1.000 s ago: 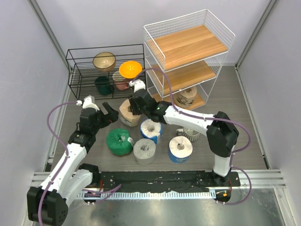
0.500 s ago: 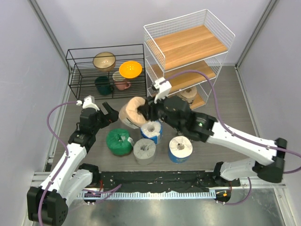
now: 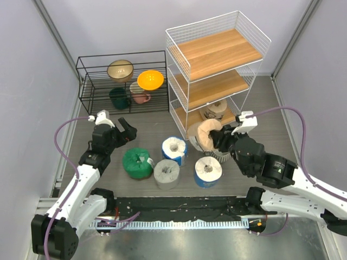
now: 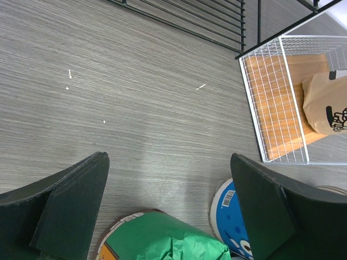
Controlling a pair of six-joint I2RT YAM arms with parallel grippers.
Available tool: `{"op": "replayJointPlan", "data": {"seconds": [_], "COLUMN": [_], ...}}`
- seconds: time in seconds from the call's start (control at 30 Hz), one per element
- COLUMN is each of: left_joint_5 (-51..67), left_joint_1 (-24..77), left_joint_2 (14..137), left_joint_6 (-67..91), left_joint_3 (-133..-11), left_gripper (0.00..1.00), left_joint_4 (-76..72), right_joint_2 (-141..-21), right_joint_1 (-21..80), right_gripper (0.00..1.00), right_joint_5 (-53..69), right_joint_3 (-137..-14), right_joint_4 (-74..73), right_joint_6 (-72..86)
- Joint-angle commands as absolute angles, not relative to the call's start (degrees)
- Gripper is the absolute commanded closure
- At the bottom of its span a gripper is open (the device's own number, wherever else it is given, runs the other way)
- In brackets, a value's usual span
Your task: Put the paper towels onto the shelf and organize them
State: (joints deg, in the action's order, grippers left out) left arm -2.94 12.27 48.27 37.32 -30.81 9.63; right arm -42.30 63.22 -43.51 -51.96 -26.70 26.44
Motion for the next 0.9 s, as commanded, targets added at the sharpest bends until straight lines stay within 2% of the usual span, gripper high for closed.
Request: {"op": "replayJointPlan", "data": {"seconds": [0.0, 0.33, 0.87], "left_joint_5": [-1.9, -1.6, -0.5], "left_joint_1": [12.5, 12.5, 12.5], "left_joint_2": [48.5, 48.8, 48.8], "left_joint_6": [37.3, 37.1, 36.9], "left_joint_3": [-32.9, -32.8, -32.3], "left_gripper": [0.0, 0.0, 0.0], "left_joint_4": [8.3, 8.3, 7.5], "right_joint_2": [-43.9, -50.1, -59.7], "right_joint_1": [60.4, 49.0, 44.4], "right_gripper": [0.61, 0.63, 0.64], "right_joint_5": [-53.1, -47.7, -40.8], "right_joint_3": [-51.8, -48.6, -46.0], "right_joint_4": [-24.6, -17.2, -4.5], "right_joint_6": [28.9, 26.8, 26.0]}}
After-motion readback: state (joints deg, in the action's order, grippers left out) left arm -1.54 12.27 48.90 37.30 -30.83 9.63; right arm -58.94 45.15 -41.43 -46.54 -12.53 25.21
